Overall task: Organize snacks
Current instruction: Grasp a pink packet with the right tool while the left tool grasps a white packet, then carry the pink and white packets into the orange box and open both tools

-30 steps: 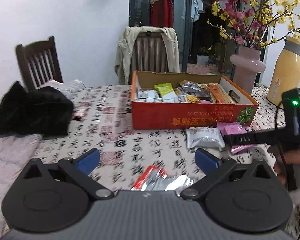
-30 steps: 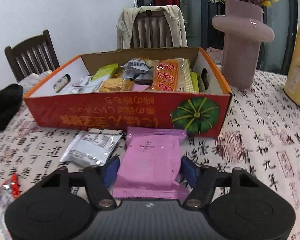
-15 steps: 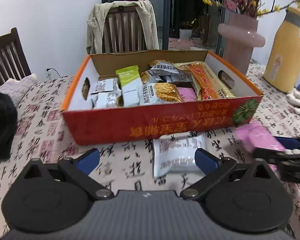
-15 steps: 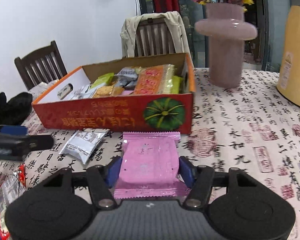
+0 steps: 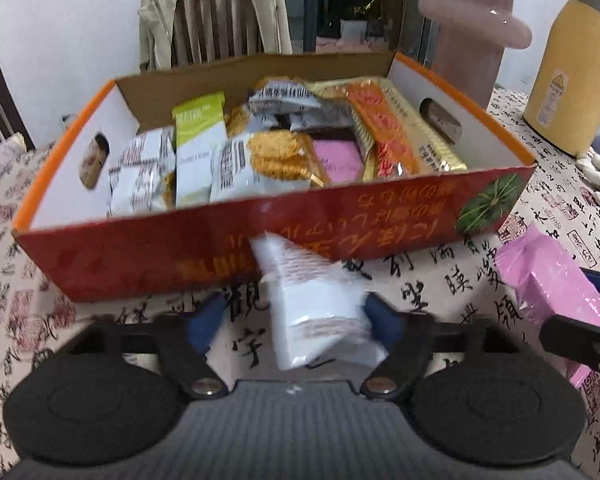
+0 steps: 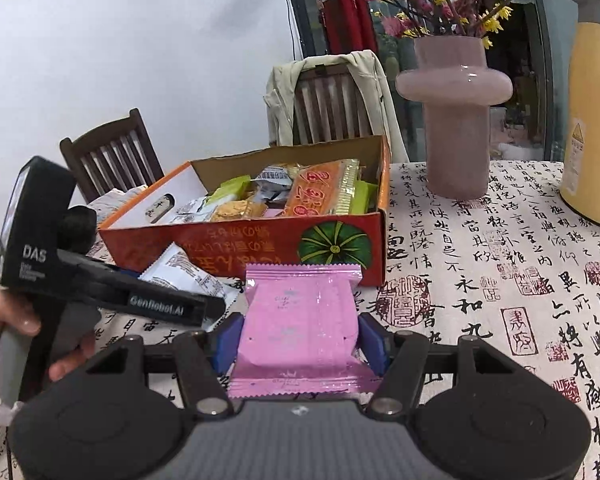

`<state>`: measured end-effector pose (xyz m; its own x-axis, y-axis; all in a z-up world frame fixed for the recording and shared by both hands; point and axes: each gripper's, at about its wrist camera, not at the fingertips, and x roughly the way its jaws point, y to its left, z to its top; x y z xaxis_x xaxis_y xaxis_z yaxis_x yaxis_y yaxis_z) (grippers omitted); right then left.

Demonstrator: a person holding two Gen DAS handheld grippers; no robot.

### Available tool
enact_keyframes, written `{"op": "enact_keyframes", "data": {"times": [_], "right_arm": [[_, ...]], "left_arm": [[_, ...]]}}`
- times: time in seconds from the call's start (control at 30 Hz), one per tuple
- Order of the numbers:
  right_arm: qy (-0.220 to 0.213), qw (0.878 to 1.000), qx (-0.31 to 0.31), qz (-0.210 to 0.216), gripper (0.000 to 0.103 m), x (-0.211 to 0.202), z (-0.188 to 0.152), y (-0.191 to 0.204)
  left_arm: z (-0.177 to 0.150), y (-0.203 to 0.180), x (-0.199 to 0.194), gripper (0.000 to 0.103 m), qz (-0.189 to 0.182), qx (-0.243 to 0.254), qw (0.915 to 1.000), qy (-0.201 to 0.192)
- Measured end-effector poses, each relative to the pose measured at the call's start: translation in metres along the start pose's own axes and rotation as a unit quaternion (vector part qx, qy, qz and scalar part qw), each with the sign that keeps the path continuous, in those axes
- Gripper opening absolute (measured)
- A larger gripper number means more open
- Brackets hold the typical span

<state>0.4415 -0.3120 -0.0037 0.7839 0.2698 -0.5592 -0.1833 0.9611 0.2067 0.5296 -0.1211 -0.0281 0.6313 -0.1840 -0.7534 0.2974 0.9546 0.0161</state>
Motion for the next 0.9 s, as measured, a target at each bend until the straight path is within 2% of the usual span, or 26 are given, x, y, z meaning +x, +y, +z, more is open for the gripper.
{"op": "enact_keyframes", "data": {"times": [0.03, 0.07, 0.2, 0.33, 0.5, 0.67, 0.9], "right_arm": [[0.001, 1.0, 0.002, 0.0, 0.061, 0.0, 0.0, -0.001], [0.001, 1.0, 0.004, -0.001, 0.061, 0.0, -0.001, -0.002], [-0.003, 1.0, 0.005, 0.0, 0.061, -0.002, -0.001, -0.002], [-0.013, 1.0, 0.001, 0.001, 0.061, -0.012, 0.001, 0.004], [-0.019, 1.0, -0.014, 0.005, 0.061, -0.037, -0.008, 0.02], [-0.015, 1.0, -0.012, 0.01, 0.061, -0.076, -0.038, 0.033], [-0.016, 1.0, -0.002, 0.009, 0.061, -0.14, -0.085, 0.054]], "left_arm": [[0.001, 0.0, -0.002, 0.04, -0.006, 0.003, 1.0, -0.003], [0.001, 0.0, -0.003, 0.025, -0.012, 0.001, 0.9999, -0.002], [-0.002, 0.002, -0.013, 0.02, -0.01, -0.011, 0.9998, -0.014], [-0.014, 0.008, -0.041, 0.017, -0.007, -0.017, 0.9992, -0.035], [-0.046, 0.021, -0.103, 0.017, -0.016, -0.034, 0.9965, -0.074], [-0.093, 0.032, -0.16, 0.017, -0.022, -0.043, 0.9942, -0.096], [-0.159, 0.042, -0.219, 0.017, -0.015, -0.058, 0.9916, -0.115]]}}
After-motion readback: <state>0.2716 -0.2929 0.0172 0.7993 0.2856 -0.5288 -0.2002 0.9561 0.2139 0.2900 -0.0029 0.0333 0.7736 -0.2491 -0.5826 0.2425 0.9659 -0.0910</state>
